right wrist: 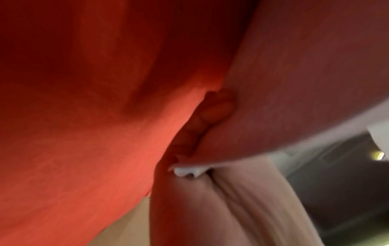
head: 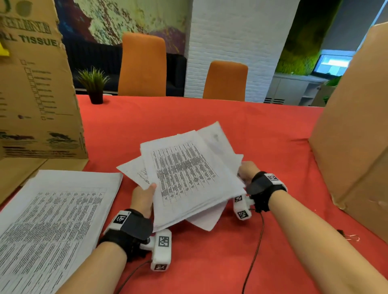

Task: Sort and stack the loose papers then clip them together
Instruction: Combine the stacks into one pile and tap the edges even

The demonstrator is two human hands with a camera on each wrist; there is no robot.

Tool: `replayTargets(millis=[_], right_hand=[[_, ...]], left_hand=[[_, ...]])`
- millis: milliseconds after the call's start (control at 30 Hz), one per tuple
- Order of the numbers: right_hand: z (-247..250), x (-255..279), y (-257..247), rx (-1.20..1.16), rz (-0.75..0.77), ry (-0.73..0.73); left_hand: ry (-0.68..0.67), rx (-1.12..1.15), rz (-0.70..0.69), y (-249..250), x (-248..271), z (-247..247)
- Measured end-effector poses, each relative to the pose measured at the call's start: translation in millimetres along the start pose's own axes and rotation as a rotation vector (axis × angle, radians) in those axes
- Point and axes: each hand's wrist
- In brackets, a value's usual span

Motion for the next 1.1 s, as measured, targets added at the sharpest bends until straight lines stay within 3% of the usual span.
replayTargets(millis=[133, 200, 267, 400, 533, 633, 800, 967, 1000, 1100], right_hand=[[55.3, -27.9, 8.2, -0.236, 0.128, 0.321], [78.1, -15.0, 4.4, -0.382, 0.176, 0.373], [87.3, 18.0, -6.0, -0.408, 0.221, 0.329], [77.6, 63.3, -4.0, -0.394, 0.259, 0.074], [49.1, 82.8, 22.1, -0.415, 0.133, -0.177], [20.0, 85.8, 44.1, -0.319, 0.046, -0.337], [11.9, 81.7, 36.8, -0.366, -0.038, -0.426], [7.3, 84.4, 35.2, 0.055, 0.020, -0.642], [3.7, 83.0, 34.5, 0.115, 0.047, -0.603], [1.9, 64.4, 31.6, 0.087, 0.128, -0.260]], left_hand=[[0.011, 0.006, -0.026, -0.6, 0.1, 0.3], [0.056, -0.049, -0.054, -1.6, -2.3, -2.9], [0.097, -0.180, -0.064, -2.1, -3.2, -6.8], [0.004, -0.365, -0.029, 0.8, -4.2, -10.5], [-0.008, -0.236, 0.035, 2.4, -13.0, -8.4], [-0.104, -0.059, 0.140, 1.8, -8.7, -11.7], [-0.116, -0.220, 0.051, 6.1, 1.5, -22.1], [-0.221, -0.222, 0.026, 14.6, 14.1, -22.9], [-0.232, -0.249, 0.012, 14.6, 14.8, -23.8], [-0.235, -0.266, -0.039, 22.3, 17.0, -23.4]])
Point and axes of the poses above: each hand's wrist, its own x-axis away from the middle knuckle, its own z-axis out of the back of the hand, y = z × x, and after that the axes turned 6 degrees about -y, right-handed
